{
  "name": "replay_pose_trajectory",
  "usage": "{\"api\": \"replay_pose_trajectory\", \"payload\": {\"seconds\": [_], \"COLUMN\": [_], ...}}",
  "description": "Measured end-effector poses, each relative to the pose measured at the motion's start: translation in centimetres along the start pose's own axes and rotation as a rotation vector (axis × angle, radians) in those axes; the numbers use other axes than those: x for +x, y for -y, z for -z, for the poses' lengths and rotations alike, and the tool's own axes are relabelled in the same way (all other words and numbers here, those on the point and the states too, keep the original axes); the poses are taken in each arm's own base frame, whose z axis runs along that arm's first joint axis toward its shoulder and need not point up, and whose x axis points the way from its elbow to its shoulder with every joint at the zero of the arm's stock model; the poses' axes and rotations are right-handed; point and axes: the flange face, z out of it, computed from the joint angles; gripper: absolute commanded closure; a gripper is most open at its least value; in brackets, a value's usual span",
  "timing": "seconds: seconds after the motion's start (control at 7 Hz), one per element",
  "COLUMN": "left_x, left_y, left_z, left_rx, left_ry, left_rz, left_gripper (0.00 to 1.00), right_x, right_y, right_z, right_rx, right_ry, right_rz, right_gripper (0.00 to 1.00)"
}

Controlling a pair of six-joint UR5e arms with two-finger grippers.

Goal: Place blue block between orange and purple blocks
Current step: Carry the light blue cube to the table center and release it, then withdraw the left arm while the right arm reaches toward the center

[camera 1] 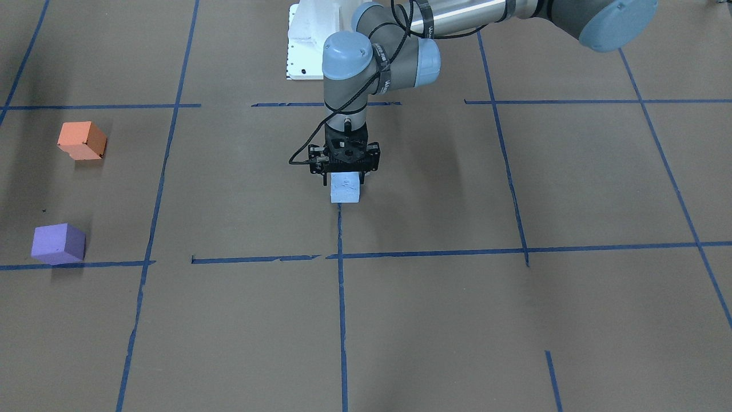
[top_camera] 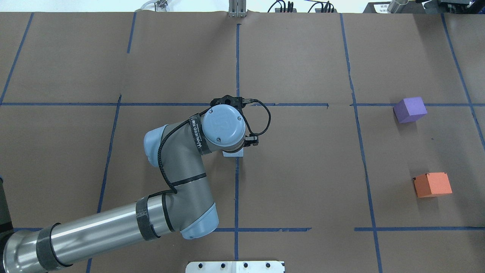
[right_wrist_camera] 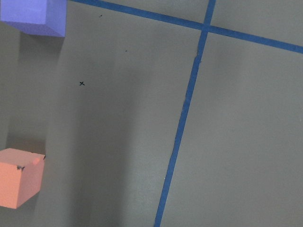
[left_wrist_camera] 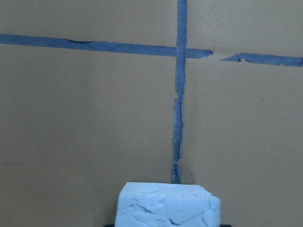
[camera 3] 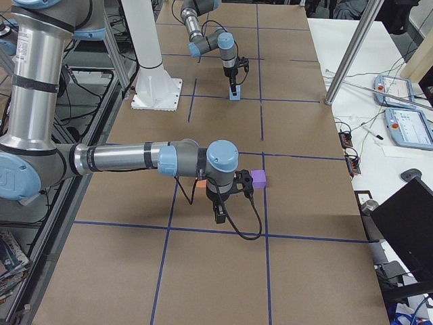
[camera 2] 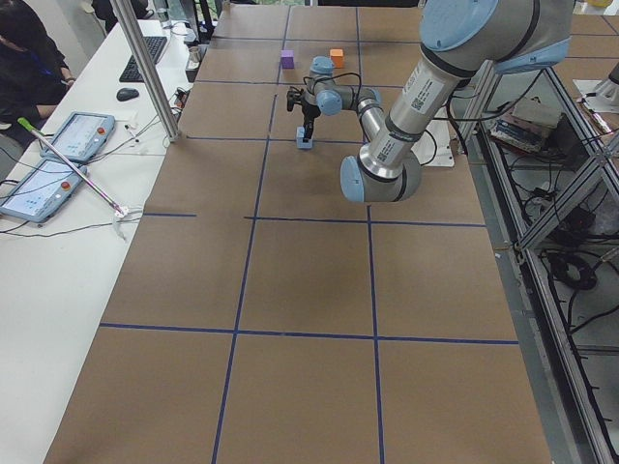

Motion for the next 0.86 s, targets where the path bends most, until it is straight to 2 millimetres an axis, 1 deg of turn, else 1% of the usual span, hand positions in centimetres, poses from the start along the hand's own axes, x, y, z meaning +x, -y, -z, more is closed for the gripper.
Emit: {"api": "replay_pose_trajectory", "payload": {"seconds": [0.14, 0.29, 0.43, 0.57, 0.71, 0.86], "left_x": [0.0, -0.4, -1.8, -4.6, -9.3, -15.1], "left_y": [0.2, 1.2, 3.3, 5.8, 8.3, 10.8], "left_z": [0.5, 1.6, 3.1, 4.6, 5.8, 6.9], "left_rx": [0.003, -0.007, -0.040, -0.078, -0.114, -0.143], "left_ry": [-0.005, -0.001, 0.023, 0.050, 0.076, 0.094], "left_rz": [0.000, -0.003, -0.011, -0.029, -0.079, -0.151], "left_gripper": [0.00, 0.00, 0.00, 0.00, 0.00, 0.00], "right_x": [-0.1, -0.2, -0.6, -1.2, -2.3, -4.2], "right_y": [0.1, 0.5, 1.2, 2.2, 3.5, 5.4], "right_z": [0.1, 0.3, 0.7, 1.2, 1.7, 2.2], "right_rx": [0.001, 0.007, 0.018, 0.031, 0.045, 0.054], "right_ry": [0.000, -0.001, 0.000, 0.009, 0.026, 0.044], "right_rz": [0.002, 0.004, 0.003, -0.002, -0.009, -0.026], "right_gripper": [0.00, 0.00, 0.00, 0.00, 0.00, 0.00]}}
